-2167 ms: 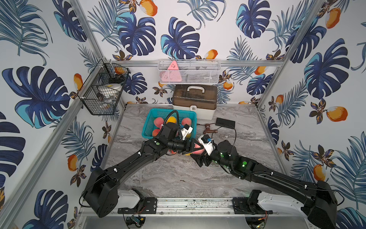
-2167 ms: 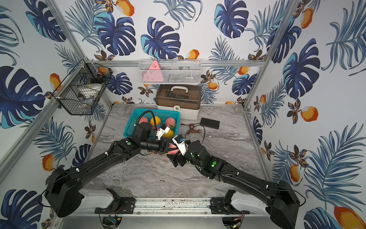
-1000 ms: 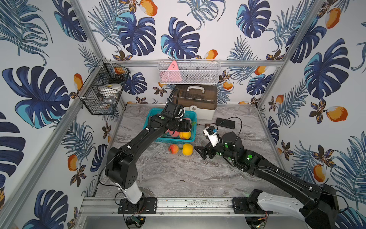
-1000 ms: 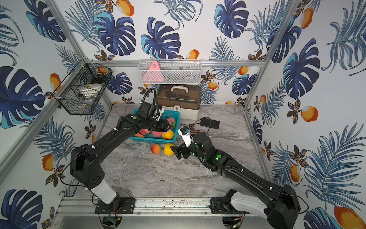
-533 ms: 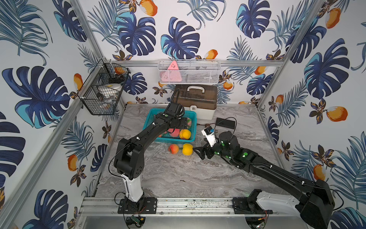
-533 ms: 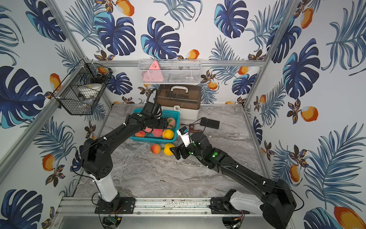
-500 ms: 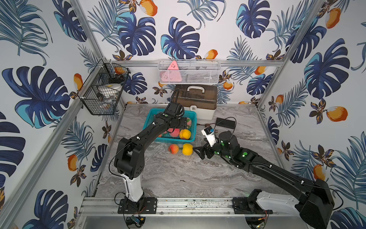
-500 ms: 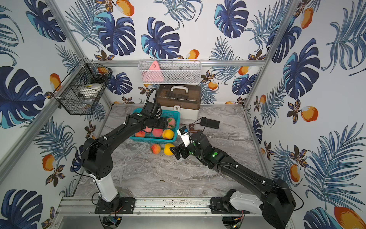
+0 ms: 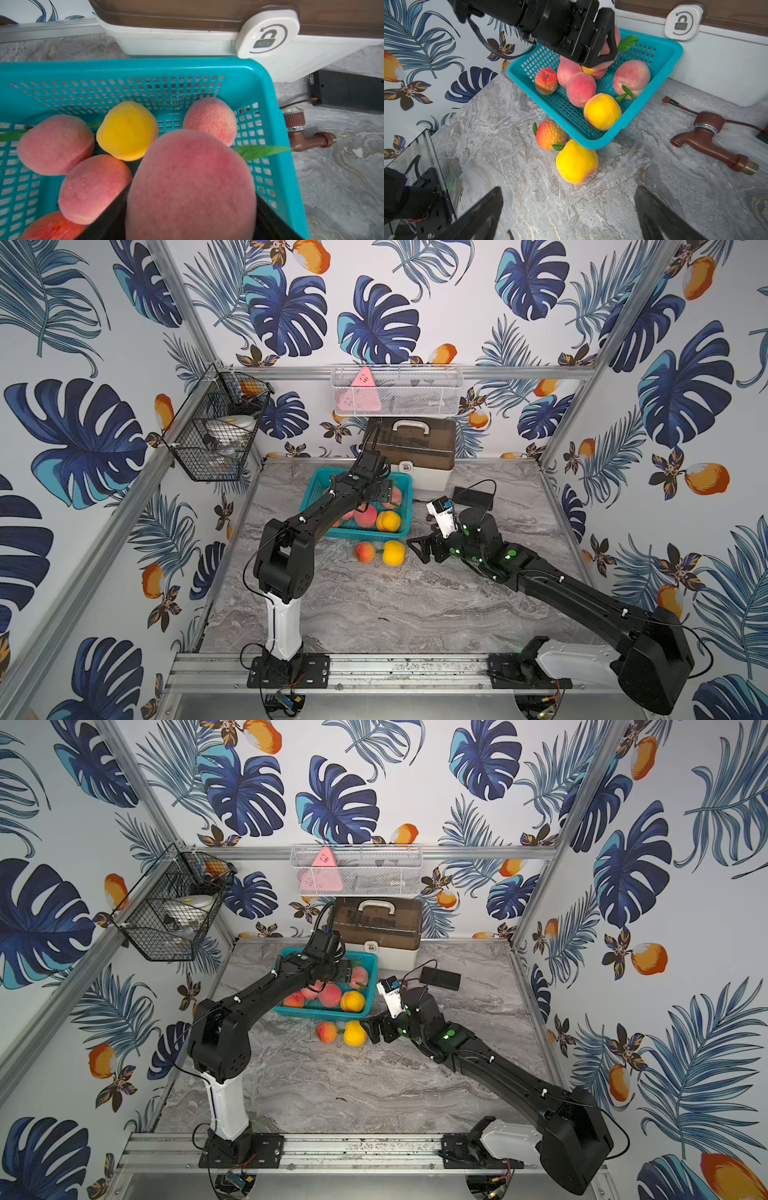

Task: Put the peaches into the basket
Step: Place the peach in the basket.

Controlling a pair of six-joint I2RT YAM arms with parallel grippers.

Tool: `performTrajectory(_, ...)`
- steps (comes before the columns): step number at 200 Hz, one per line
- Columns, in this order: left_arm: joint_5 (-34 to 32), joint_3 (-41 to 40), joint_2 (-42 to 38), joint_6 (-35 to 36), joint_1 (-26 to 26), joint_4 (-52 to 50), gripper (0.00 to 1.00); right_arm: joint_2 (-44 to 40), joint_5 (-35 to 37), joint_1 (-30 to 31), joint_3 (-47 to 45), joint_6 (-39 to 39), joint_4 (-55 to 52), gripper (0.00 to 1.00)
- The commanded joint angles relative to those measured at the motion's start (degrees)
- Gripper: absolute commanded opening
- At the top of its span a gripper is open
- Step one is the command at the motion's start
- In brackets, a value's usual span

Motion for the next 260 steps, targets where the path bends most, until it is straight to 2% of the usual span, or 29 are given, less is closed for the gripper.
performTrajectory(1, -2.20, 1.17, 0.94, 1.45, 0.00, 0.50, 0.62, -0.58, -0.69, -0.28, -0.29, 0.16, 0.16, 1.00)
performTrajectory(182, -4.33, 4.85, 9.09, 2.08, 0.00, -0.82, 0.62, 1.72, -4.81, -3.29, -2.28, 2.10, 2.52, 1.00)
performTrajectory(260, -3.95, 4.20, 9.25, 1.73, 0.00, -0.89, 0.66, 1.70, -5.27, -3.87, -2.75, 2.45, 2.86, 1.00)
